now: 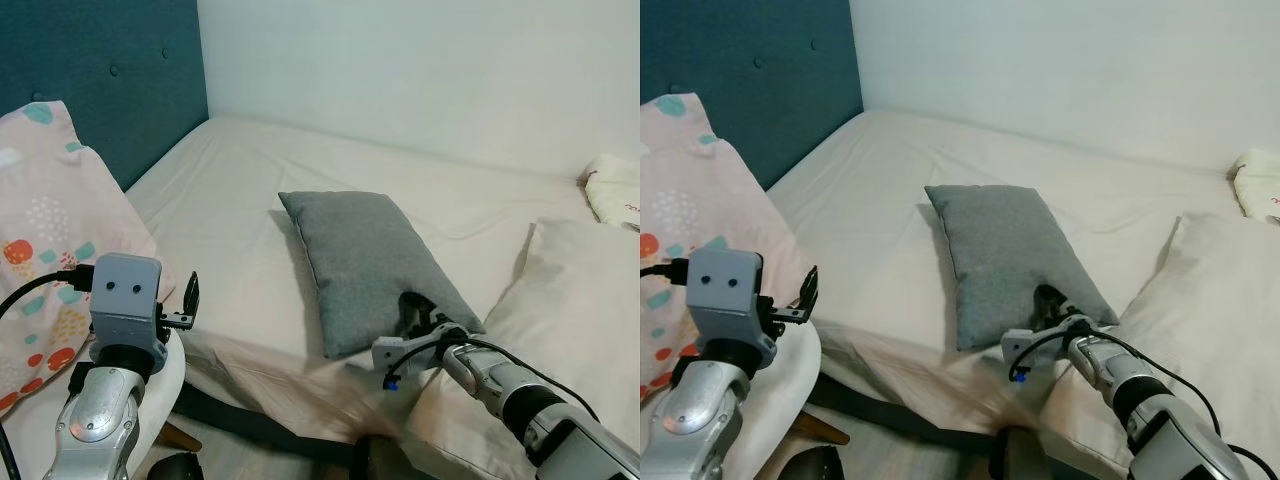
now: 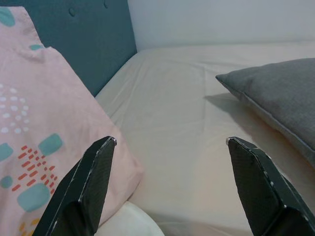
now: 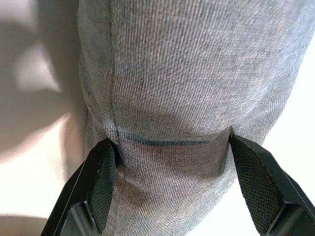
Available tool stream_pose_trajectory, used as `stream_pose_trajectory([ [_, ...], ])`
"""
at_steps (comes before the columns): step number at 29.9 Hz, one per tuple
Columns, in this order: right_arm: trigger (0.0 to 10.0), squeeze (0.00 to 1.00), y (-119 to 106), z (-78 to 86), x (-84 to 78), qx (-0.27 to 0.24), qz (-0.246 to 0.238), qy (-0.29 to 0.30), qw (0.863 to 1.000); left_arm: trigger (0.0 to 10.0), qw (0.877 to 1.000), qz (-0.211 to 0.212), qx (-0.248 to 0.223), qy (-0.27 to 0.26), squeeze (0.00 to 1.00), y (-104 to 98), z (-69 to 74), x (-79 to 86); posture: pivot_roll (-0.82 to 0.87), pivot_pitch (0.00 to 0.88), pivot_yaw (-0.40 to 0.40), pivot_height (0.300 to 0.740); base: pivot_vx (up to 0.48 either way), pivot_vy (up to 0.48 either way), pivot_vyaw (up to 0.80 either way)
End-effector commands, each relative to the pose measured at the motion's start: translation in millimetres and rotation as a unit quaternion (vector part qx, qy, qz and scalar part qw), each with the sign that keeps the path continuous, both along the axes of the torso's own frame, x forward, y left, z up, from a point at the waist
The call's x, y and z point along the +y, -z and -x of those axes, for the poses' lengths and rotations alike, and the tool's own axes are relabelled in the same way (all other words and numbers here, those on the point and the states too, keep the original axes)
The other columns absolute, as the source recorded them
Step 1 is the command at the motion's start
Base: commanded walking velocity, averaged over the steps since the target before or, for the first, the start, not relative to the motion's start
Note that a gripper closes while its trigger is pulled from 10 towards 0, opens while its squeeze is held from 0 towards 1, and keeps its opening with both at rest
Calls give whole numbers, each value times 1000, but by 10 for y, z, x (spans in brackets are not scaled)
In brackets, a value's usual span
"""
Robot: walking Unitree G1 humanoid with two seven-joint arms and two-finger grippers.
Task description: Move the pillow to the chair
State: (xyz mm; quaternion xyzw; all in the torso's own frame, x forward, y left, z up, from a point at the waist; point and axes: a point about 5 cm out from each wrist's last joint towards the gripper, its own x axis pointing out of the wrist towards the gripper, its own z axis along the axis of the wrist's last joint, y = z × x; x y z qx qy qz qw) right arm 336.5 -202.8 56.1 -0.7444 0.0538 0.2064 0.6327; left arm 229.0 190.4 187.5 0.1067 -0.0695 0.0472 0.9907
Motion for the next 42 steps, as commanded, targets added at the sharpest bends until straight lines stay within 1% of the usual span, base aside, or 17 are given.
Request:
stream_pose_trajectory([
  [1,10000,0,-28,-26,-66,-10,-2,26,1000,10000,1000,-6,3,7,0,-14,-7,-11,49,24,-136,445,0,0,0],
  [7,10000,0,28,4,-83,2,-13,46,999,10000,1000,-8,8,9,0,5,3,-7,47,23,-136,445,0,0,0],
  [8,588,0,47,15,-90,9,-16,52,998,10000,1000,-9,9,8,0,4,8,-3,52,23,-139,445,0,0,0],
  [9,588,0,47,15,-90,9,-16,52,998,10000,1000,-9,9,8,0,4,8,-3,52,23,-139,445,0,0,0],
  [10,0,0,52,19,-108,13,-20,60,998,10000,1000,-10,8,6,0,-2,13,6,55,24,-141,445,0,0,0],
  [23,0,0,52,18,-130,25,-92,102,990,10000,1000,-5,5,4,0,-9,4,-31,44,12,-142,445,0,0,0],
  [25,0,0,30,5,-145,26,-117,117,986,10000,1000,-5,3,5,0,-11,-8,-34,43,6,-142,445,0,0,0],
  [27,0,0,-50,-58,-122,46,-223,161,960,10000,1000,-3,-4,4,0,-40,-51,-34,38,0,-140,445,0,0,0],
  [28,0,0,-50,-58,-122,46,-223,161,960,10000,1000,-3,-4,4,0,-40,-51,-34,38,0,-140,445,0,0,0],
  [29,0,0,-131,-124,-42,67,-316,178,930,10000,1000,-2,-10,4,0,-63,-79,-36,35,0,-140,445,0,0,0],
  [31,0,0,-131,-124,-42,67,-316,178,930,10000,1000,-2,-10,4,0,-63,-79,-36,35,0,-140,445,0,0,0],
  [32,0,0,-373,-255,104,62,-431,153,887,10000,1000,0,-15,5,0,-86,-104,-61,33,0,-137,450,0,0,0],
  [34,0,0,-660,-376,208,42,-516,125,846,10000,1000,4,-21,6,0,-102,-133,-86,27,0,-132,460,0,0,0],
  [37,0,0,-992,-468,298,11,-582,87,809,10000,1000,9,-28,6,0,-119,-172,-109,21,0,-129,475,0,0,0],
  [38,0,0,-1241,-509,351,-10,-617,55,785,10000,999,10,-34,7,0,-135,-210,-124,20,0,-128,485,0,0,0],
  [40,0,0,-1241,-509,351,-10,-617,55,785,10000,999,10,-34,7,0,-135,-210,-124,20,0,-128,485,0,0,0],
  [42,0,0,-1446,-527,403,-20,-649,28,760,10000,999,13,-41,8,0,-160,-247,-131,20,0,-128,495,0,0,0],
])
